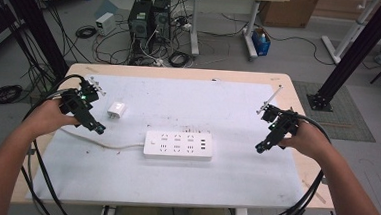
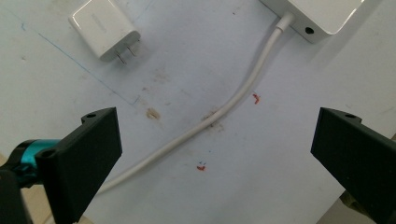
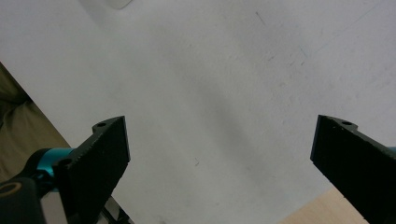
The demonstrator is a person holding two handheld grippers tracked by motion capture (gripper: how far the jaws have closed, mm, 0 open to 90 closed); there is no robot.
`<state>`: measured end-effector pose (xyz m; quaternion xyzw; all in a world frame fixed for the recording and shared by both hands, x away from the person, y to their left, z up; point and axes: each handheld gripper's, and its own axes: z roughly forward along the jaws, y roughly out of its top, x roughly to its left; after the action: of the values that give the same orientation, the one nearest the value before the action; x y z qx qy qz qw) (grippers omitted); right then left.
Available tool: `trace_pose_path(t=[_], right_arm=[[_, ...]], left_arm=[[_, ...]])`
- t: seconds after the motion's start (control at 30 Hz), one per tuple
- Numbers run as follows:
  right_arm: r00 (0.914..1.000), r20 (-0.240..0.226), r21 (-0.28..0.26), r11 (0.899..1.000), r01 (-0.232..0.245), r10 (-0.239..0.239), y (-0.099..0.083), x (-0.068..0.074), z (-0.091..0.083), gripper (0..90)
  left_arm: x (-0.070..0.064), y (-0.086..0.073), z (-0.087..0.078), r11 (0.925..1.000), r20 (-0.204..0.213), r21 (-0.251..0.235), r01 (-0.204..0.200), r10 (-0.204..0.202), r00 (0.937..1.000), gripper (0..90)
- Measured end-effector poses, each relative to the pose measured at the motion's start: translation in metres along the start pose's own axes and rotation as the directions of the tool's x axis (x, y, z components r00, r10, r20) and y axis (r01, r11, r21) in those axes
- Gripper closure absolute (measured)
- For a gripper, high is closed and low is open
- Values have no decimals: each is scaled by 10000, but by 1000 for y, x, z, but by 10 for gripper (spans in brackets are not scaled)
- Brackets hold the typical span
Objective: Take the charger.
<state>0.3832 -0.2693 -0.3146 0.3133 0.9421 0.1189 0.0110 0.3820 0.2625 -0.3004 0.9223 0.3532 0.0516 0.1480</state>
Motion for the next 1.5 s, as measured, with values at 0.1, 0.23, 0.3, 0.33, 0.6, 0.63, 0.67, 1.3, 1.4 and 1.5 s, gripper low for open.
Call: trace_pose_path(t=[0.1, 0.23, 0.3, 0.33, 0.6, 0.63, 0.67, 1.3, 1.4, 1.5], right_arm=[[10000, 11, 44, 10000, 51, -51, 0, 1, 0, 40], [10000, 12, 24, 10000, -10, 10, 0, -1, 1, 40], [10000, 22, 12, 10000, -17, 16, 1, -2, 2, 40], [10000, 34, -11, 10000, 1, -1, 1, -2, 2, 40], [10000, 63, -37, 10000, -38, 38, 2, -3, 3, 40], [10000, 63, -37, 10000, -38, 38, 2, -3, 3, 40], [10000, 89, -43, 10000, -3, 4, 1, -4, 2, 40], [9996, 219, -463, 9988, -172, 183, 2, -5, 6, 40], [9996, 229, -447, 9988, -182, 192, 2, -6, 7, 40], [9996, 219, -476, 9987, -187, 198, 3, -6, 7, 40]], left_arm=[[1, 0, 0, 10000, -9, 24, -44, 44, 10000, 18], [3, -1, 0, 9999, -62, -70, 100, -101, 9999, 18], [4, -1, 0, 9998, -20, -109, 167, -168, 9999, 18], [5, -1, 0, 9998, 3, -137, 164, -164, 9999, 19], [12, 1, -2, 9935, -261, -591, 970, -987, 9948, 19], [12, 1, -2, 9935, -261, -591, 970, -987, 9948, 19], [13, 1, -2, 9914, -296, -674, 1119, -1141, 9930, 19], [32, 9, 24, 8760, -764, -2546, 4096, -4405, 8945, 18], [36, 15, 33, 8681, -941, -2727, 4147, -4531, 8865, 18], [42, 21, 44, 8652, -958, -2809, 4154, -4560, 8848, 18]])
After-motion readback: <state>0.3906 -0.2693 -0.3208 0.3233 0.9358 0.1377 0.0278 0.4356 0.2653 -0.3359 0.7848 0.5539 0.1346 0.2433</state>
